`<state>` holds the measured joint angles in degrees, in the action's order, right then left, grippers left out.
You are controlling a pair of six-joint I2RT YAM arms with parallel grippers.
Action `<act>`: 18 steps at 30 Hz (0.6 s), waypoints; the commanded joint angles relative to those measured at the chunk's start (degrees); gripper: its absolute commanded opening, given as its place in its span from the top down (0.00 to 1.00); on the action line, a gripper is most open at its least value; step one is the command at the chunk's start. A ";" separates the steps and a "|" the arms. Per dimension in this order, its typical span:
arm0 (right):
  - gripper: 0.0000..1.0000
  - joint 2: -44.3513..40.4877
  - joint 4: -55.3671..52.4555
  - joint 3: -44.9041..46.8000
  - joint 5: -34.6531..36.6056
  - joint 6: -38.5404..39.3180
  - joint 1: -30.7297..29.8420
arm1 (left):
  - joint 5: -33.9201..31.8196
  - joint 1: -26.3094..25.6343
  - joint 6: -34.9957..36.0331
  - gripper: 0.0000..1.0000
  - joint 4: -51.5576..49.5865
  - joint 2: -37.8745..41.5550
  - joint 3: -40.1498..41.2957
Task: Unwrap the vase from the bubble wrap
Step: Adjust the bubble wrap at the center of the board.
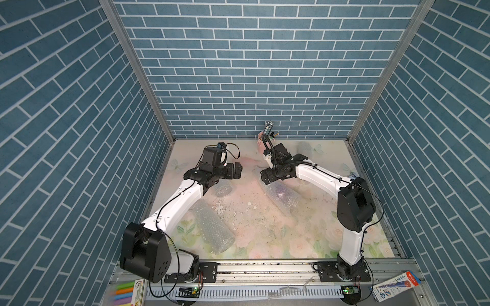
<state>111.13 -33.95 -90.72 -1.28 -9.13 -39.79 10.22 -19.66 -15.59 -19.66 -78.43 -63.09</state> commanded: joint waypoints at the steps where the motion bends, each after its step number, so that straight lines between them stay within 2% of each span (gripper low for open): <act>1: 0.06 2.43 -4.71 -2.56 0.57 1.70 -0.46 | 0.73 0.53 0.27 0.00 -0.94 -0.39 -1.86; 12: 0.06 9.22 -10.05 -9.39 3.08 9.03 -0.56 | 1.40 1.03 -0.31 0.00 -0.74 -1.59 -1.69; 18: 0.06 13.94 -13.03 -15.52 -0.29 11.14 -0.60 | -0.53 0.42 0.65 0.00 -1.35 -2.35 -1.68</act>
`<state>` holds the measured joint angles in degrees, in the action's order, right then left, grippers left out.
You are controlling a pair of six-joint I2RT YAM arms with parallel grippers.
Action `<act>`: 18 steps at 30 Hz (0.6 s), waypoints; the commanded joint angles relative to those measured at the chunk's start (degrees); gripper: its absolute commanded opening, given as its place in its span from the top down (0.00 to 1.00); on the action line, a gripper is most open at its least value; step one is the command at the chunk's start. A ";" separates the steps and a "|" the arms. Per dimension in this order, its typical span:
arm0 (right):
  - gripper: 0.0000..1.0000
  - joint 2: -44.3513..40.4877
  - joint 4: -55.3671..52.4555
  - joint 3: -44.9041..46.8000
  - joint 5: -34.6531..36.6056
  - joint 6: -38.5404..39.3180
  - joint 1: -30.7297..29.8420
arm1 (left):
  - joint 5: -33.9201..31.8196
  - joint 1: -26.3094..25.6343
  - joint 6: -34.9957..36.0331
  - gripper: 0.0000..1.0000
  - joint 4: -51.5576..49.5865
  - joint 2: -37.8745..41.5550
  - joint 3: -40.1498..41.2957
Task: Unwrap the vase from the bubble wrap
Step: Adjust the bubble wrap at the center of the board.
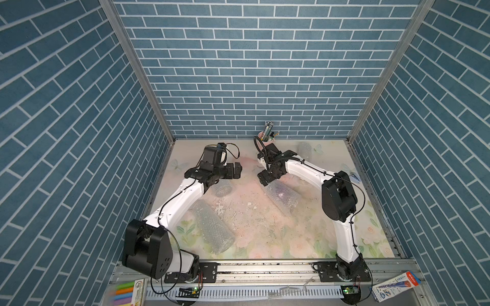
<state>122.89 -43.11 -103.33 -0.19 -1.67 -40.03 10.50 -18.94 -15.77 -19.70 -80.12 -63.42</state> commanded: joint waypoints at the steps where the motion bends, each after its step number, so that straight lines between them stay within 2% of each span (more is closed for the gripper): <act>1: 0.06 2.36 -4.41 -3.92 -1.99 3.81 -0.31 | -1.05 -0.46 0.96 0.00 -1.39 -0.75 -1.36; 5: 0.06 7.07 -6.95 -7.84 -2.19 4.05 -0.36 | -1.32 -1.08 1.22 0.00 -1.73 -1.49 -1.53; 18: 0.10 12.08 -7.37 -11.27 -0.46 0.95 -0.36 | -3.79 -3.00 1.48 0.00 -1.22 1.38 -0.70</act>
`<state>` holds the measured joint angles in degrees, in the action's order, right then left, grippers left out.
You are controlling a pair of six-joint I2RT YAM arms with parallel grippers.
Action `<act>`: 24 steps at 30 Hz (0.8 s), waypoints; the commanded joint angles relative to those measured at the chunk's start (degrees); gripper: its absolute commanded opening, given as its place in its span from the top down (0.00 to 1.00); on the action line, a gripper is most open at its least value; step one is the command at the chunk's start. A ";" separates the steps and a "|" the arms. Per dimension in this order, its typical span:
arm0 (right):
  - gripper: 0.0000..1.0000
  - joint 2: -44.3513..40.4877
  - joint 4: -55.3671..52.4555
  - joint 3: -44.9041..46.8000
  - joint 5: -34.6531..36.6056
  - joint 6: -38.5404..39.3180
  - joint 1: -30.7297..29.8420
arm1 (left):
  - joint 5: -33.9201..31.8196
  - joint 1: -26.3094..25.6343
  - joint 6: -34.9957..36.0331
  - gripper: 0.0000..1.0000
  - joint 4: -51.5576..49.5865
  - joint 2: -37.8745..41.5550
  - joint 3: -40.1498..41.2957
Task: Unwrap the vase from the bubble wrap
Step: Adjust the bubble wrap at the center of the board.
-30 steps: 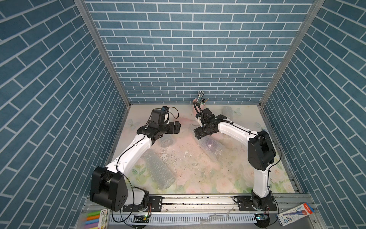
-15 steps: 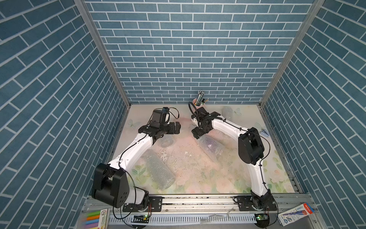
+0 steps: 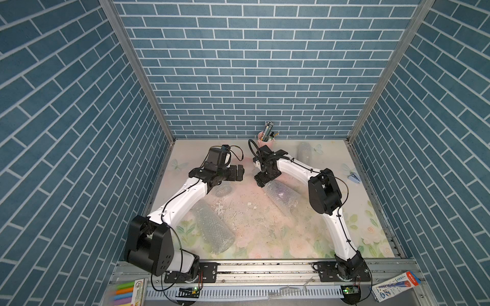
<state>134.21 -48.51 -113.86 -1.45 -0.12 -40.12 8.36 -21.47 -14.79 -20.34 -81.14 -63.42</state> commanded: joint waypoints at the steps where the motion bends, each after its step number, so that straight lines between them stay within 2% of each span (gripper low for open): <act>1: 0.11 0.45 -1.56 -0.20 0.82 -1.24 -0.25 | -1.77 -0.48 0.39 0.00 -0.58 2.92 -0.61; 8: 0.17 -1.91 2.39 4.82 3.76 -6.62 -0.24 | -2.70 -0.41 0.50 0.00 -0.05 4.87 0.09; 15: 0.30 -4.55 6.08 9.46 4.12 -14.63 -0.31 | -2.03 -0.49 0.28 0.01 0.12 4.53 -0.04; 21: 0.38 -10.93 11.33 16.90 4.14 -26.25 -0.36 | -2.21 -0.49 0.26 0.01 0.16 4.50 0.04; 24: 0.47 -13.85 14.44 21.36 4.27 -33.54 -0.33 | -2.21 -0.45 0.19 0.01 0.09 4.44 -0.04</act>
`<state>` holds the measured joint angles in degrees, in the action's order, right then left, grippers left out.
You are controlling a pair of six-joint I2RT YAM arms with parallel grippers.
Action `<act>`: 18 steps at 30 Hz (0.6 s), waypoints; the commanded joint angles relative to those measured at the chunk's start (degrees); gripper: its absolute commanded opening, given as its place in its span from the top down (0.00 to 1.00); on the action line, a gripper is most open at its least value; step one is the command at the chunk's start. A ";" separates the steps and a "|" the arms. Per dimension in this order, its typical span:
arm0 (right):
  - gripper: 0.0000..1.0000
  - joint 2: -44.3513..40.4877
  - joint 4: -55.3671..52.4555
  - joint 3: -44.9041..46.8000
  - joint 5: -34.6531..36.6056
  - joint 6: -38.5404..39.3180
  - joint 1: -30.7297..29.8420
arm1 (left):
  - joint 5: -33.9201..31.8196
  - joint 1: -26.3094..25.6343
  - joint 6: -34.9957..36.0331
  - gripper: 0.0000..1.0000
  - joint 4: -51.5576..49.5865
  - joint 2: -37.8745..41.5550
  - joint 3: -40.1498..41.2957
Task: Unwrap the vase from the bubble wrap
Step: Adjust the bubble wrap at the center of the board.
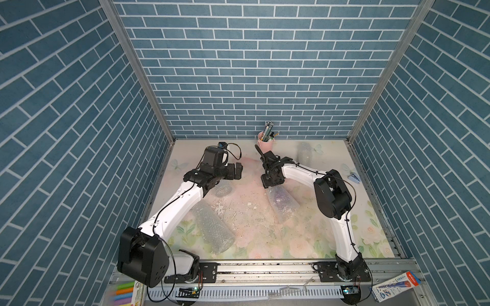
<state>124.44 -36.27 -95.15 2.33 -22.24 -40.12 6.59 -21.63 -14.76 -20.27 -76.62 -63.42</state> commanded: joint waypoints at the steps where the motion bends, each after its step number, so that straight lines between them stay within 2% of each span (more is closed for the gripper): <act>1: 0.51 -4.90 2.60 3.74 0.98 -13.98 -0.31 | -0.42 -0.32 0.06 0.01 0.04 -0.07 0.01; 4: 0.54 -7.25 4.39 6.67 1.46 -20.52 -0.32 | -0.31 -0.36 0.00 0.01 0.06 -0.10 0.03; 9: 0.54 -11.02 10.16 14.11 0.56 -29.08 -0.48 | -0.44 -0.95 0.15 0.01 -0.12 -0.74 -0.04; 15: 0.28 -14.10 11.80 15.95 2.27 -27.72 -0.71 | -0.05 -2.14 0.26 0.01 -0.69 -1.52 -0.43; 18: 0.21 -15.88 10.19 14.66 3.97 -26.22 -0.75 | -0.06 -2.92 0.30 0.01 -0.21 -1.03 -0.07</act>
<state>112.53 -26.11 -78.87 3.75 -47.00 -40.45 6.63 -23.62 -14.76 -20.32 -77.84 -63.42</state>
